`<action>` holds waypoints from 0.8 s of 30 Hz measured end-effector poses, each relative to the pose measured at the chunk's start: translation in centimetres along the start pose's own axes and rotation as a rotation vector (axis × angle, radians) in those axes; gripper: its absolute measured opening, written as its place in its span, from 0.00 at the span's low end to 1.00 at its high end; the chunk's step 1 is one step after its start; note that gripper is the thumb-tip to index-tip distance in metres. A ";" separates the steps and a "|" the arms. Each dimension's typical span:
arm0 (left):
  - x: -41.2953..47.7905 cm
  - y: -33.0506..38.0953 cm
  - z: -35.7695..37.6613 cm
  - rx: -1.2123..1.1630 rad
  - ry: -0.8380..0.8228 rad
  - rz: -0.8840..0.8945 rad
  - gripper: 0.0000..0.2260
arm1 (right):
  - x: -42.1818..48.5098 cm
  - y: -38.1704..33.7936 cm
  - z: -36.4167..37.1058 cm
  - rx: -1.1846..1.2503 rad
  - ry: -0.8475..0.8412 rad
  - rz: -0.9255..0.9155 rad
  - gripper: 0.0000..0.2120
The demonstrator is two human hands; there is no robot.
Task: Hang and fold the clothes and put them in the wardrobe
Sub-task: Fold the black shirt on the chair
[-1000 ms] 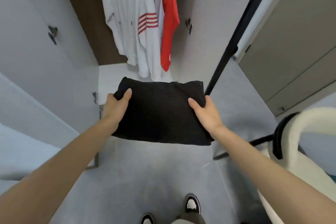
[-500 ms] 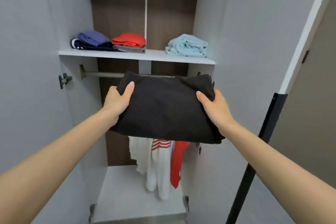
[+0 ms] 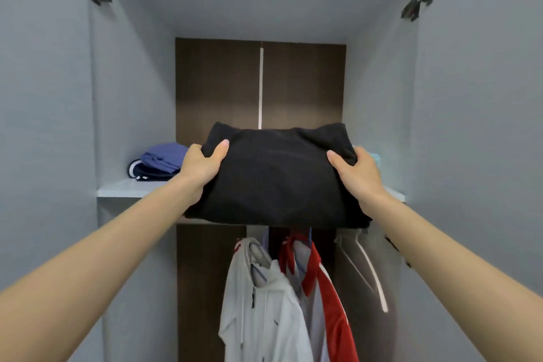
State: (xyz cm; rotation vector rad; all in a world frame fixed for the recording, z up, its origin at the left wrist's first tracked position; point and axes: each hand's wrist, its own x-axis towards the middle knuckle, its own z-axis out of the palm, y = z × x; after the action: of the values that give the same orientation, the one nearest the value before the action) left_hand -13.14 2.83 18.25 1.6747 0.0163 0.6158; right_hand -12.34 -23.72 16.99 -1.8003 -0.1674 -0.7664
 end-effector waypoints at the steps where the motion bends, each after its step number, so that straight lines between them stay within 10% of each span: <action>1: 1.8 -0.1 -0.3 -0.008 -0.001 -0.007 0.23 | 1.8 -0.1 1.3 -0.003 0.014 -0.024 0.09; 16: 25.3 0.9 5.9 -0.153 -0.108 -0.016 0.16 | 23.2 -3.5 9.3 -0.487 0.123 -0.015 0.20; 24: 34.5 2.9 17.9 0.085 -0.168 0.201 0.15 | 25.9 0.4 5.0 -0.350 0.106 -0.038 0.24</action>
State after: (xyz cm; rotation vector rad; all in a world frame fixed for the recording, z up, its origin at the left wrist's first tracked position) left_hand 22.63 -2.15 32.97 1.8192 -0.2525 0.6299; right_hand 10.10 -25.97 30.72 -2.0834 0.0039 -0.9611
